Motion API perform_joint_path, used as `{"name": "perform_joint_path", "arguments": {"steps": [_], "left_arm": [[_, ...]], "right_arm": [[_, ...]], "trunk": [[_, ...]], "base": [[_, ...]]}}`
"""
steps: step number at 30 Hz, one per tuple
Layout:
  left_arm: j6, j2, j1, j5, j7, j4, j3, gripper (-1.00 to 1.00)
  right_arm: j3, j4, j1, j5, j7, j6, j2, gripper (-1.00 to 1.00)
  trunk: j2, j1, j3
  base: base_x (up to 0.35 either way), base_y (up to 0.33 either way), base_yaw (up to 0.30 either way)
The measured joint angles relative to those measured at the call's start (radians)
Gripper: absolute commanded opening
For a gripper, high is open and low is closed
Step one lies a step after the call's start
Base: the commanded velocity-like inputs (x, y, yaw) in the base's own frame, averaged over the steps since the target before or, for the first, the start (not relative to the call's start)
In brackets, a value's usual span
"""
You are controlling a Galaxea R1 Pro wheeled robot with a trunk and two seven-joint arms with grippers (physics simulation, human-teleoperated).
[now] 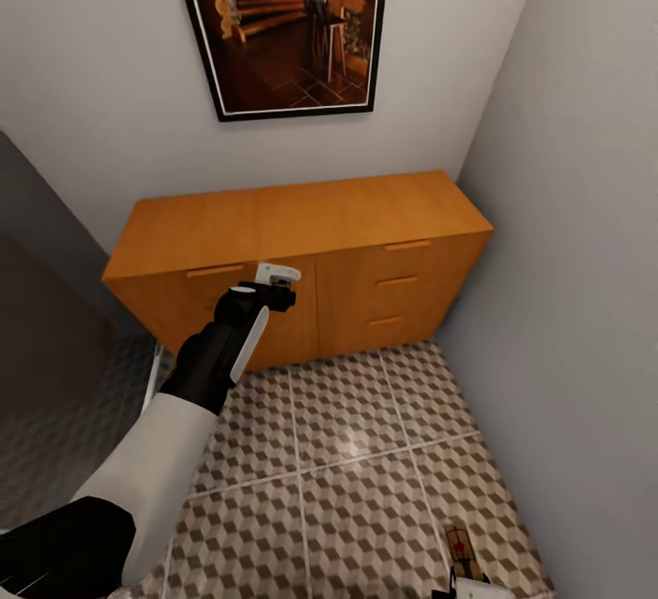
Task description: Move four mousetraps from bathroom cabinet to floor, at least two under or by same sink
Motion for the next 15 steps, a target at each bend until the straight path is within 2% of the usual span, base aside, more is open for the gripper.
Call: {"name": "perform_joint_path", "arguments": {"steps": [6,15], "left_arm": [[-0.001,0.000,0.014,0.000,-0.002,0.013,0.000,-1.00],[-0.006,0.000,0.029,0.000,-0.004,0.078,-0.001,-1.00]], "right_arm": [[0.000,0.000,0.000,-0.001,0.000,0.000,0.000,-1.00],[0.000,0.000,0.000,0.000,0.000,0.000,0.000,-1.00]], "trunk": [[0.000,0.000,0.000],[0.000,-0.001,0.000]], "base": [[-0.307,0.000,0.000],[-0.050,0.000,0.000]]}}
